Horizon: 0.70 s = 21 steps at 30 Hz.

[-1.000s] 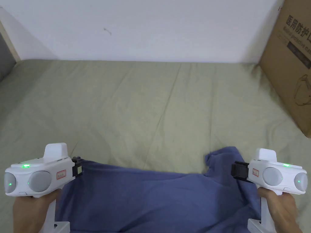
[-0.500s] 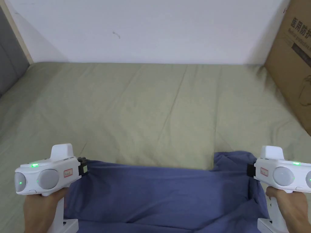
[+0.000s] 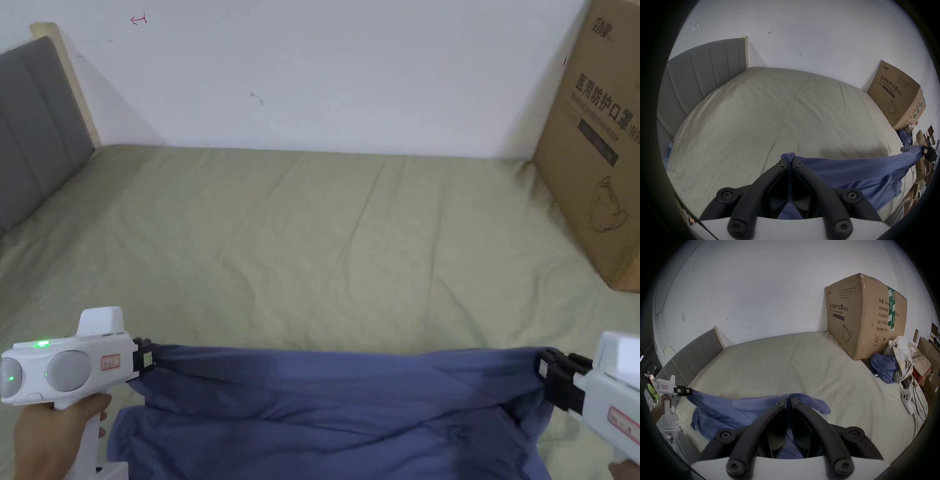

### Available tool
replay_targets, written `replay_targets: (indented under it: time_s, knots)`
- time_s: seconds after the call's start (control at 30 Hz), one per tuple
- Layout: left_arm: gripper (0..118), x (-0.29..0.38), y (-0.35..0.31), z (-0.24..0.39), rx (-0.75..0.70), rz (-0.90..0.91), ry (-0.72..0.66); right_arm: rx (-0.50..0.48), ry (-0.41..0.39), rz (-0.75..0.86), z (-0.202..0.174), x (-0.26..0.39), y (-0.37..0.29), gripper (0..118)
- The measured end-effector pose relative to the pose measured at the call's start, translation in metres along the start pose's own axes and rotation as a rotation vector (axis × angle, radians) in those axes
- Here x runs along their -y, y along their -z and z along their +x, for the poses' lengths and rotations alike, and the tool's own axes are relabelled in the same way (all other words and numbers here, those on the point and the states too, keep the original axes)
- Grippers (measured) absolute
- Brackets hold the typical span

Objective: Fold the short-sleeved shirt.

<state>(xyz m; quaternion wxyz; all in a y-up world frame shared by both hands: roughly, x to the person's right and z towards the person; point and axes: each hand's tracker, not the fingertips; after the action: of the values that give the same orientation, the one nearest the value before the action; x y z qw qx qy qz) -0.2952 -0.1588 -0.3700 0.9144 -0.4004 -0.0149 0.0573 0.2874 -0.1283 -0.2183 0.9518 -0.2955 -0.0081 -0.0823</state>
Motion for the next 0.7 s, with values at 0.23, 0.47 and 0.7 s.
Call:
replay_targets:
  time_s: [0.23, 0.47, 0.7]
  knots:
    - [1, 0.07, -0.015, -0.016, -0.003, -0.093, 0.001, 0.013, 0.028, -0.088, -0.006, 0.068, -0.038, 1]
    - [1, 0.126, -0.012, -0.024, -0.008, -0.161, 0.006, 0.105, 0.068, -0.239, -0.002, 0.13, -0.016, 1]
    - [10, 0.137, -0.003, -0.016, -0.034, -0.181, 0.048, 0.173, 0.14, -0.313, 0.002, 0.153, 0.003, 2]
